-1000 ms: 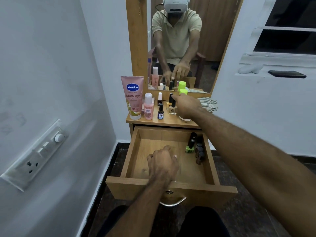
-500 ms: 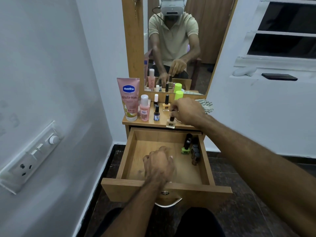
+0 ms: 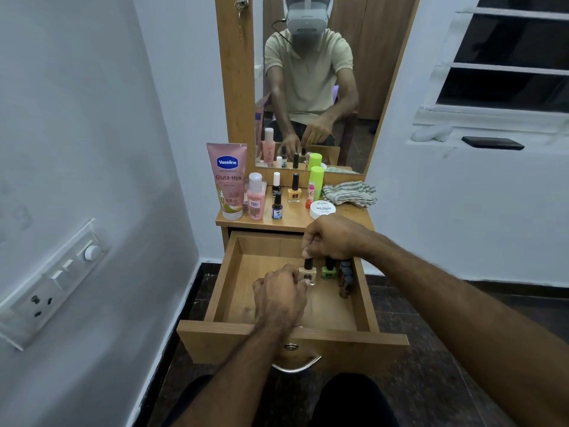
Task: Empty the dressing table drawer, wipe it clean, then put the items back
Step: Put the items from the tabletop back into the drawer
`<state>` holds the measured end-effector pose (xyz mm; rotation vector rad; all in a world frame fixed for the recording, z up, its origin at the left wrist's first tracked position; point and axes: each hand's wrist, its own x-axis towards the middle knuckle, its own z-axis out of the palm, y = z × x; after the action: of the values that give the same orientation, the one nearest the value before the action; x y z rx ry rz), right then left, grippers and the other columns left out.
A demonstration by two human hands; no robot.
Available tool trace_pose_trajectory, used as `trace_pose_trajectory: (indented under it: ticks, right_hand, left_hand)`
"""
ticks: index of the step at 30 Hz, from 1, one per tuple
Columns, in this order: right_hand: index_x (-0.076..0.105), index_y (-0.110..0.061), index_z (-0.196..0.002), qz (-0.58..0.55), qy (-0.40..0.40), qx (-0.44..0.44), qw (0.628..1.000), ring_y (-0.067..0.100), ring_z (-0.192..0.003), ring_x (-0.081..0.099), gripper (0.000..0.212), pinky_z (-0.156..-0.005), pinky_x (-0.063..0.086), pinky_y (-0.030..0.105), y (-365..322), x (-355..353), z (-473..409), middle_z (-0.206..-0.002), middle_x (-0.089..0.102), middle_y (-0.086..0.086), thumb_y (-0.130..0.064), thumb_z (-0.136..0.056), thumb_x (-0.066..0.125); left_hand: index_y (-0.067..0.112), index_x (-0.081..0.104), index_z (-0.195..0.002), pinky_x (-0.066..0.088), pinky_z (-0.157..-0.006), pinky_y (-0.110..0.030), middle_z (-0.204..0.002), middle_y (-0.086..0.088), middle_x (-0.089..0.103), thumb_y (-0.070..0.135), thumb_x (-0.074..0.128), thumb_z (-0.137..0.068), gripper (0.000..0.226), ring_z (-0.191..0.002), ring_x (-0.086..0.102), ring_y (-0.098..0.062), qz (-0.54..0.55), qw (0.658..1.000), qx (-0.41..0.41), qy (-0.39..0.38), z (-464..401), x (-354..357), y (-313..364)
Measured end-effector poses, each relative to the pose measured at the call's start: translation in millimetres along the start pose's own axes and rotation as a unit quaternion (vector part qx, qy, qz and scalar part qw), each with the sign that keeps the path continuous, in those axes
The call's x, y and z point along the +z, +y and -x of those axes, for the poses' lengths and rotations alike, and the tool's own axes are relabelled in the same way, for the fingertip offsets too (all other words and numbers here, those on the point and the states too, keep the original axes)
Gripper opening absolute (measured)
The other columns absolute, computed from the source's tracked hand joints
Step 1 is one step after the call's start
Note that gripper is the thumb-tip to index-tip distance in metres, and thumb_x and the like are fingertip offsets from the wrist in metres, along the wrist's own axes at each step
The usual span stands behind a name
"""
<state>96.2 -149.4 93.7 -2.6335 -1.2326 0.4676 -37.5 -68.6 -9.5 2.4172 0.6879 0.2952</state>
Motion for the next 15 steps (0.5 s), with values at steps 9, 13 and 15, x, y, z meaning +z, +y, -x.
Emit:
trace_pose_trajectory:
  ticks: [9,13,15]
  right_hand:
    - [0.075,-0.024,-0.091,0.019,0.001,0.016,1.0,0.009,-0.083,0.066,0.006,-0.068,0.055,0.031,7,6,7,-0.085,0.073,-0.009,-0.03,-0.089,0.077]
    - [0.074,-0.022,-0.092,0.094,0.017,0.059,0.994,0.014,-0.089,0.067,0.007,-0.074,0.058,0.035,15,17,8,-0.091,0.073,-0.006,-0.02,-0.089,0.068]
    - [0.072,-0.021,-0.095,0.133,0.018,0.082,0.988,0.017,-0.091,0.066,0.009,-0.078,0.058,0.037,20,24,7,-0.095,0.072,-0.004,-0.021,-0.091,0.064]
  left_hand:
    - [0.032,0.06,-0.128,0.034,-0.105,-0.041,-0.112,0.01,0.07,0.042,0.059,-0.096,0.033,-0.107,0.059,-0.013,-0.029,0.999,0.006,-0.014,-1,3,-3]
    - [0.027,0.052,-0.14,0.032,-0.108,-0.042,-0.119,0.006,0.069,0.039,0.061,-0.096,0.047,-0.115,0.057,-0.016,-0.023,1.0,-0.013,-0.015,-3,4,-3]
    - [0.026,0.049,-0.143,0.032,-0.108,-0.042,-0.12,0.006,0.069,0.039,0.059,-0.097,0.049,-0.115,0.057,-0.016,-0.023,0.999,-0.017,-0.02,-2,5,-3]
